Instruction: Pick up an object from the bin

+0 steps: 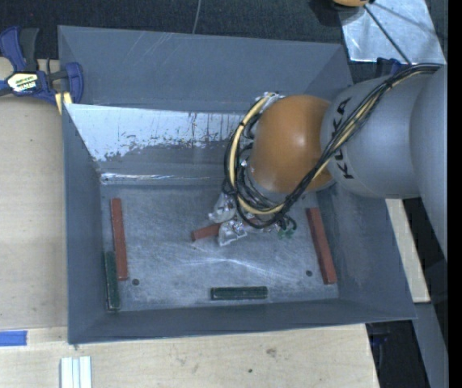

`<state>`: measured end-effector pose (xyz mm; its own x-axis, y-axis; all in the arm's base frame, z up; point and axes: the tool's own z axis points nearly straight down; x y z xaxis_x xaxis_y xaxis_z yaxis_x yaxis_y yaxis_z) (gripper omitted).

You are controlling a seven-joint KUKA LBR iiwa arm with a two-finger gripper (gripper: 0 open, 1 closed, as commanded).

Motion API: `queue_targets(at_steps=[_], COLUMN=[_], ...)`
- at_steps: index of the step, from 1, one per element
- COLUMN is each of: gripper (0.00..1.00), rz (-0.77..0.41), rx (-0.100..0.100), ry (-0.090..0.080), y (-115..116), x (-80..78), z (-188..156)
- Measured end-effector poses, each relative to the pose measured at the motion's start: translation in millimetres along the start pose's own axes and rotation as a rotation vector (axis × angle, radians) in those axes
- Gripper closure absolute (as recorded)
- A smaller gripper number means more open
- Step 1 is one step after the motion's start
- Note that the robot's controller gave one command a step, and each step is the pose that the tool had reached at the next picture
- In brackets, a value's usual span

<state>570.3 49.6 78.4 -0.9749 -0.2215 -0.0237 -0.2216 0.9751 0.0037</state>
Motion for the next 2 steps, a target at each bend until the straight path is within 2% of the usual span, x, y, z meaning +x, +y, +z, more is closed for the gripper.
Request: queue_targets(at_steps=[1,2], gripper=[1.0,0.0], rz=[0.001,-0.03], rx=[0.0,0.004], ry=[0.0,0.024], y=[0,3], x=[0.0,-9.0], z=[0,-79])
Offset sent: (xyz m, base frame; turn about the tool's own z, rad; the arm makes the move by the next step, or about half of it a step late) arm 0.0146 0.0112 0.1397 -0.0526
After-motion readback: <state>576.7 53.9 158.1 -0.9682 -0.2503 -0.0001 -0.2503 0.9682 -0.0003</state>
